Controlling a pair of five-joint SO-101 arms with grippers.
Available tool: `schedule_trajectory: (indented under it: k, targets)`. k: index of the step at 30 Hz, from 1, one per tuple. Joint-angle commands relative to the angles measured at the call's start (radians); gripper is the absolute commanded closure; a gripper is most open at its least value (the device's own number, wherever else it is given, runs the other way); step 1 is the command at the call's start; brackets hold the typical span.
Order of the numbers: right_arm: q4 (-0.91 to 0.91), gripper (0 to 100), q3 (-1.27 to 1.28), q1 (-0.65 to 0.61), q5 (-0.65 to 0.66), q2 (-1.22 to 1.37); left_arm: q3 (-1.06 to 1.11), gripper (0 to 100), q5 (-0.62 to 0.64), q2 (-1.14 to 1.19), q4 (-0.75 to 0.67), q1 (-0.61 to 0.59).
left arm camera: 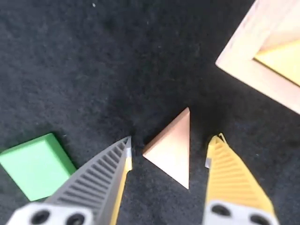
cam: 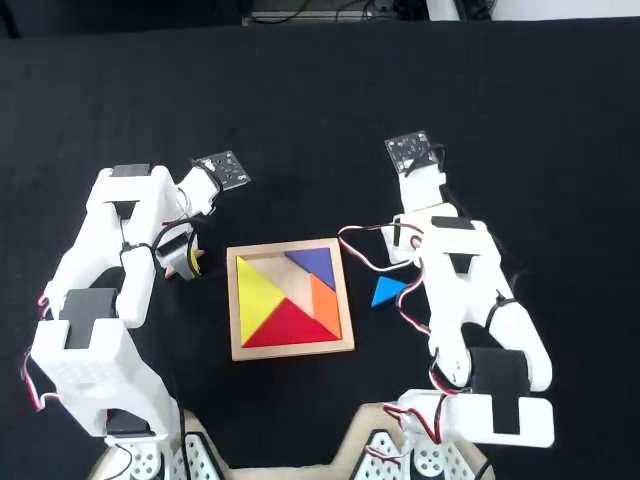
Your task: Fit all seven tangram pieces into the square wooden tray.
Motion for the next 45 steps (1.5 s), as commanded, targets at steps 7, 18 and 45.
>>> schedule_trajectory:
  k: [7,18,45]
  targets:
    - [-0.012,98.7,-0.044,-0.017,0.008,0.002,-0.024,76,0.008,-0.005,-0.014,0.012]
    - [-0.012,98.7,-0.044,-0.017,0.008,0.002,-0.027,90,0.006,-0.005,0.023,0.004]
    - [-0.012,98.7,-0.044,-0.012,0.008,0.001,-0.160,90,0.855,-0.342,0.318,0.249]
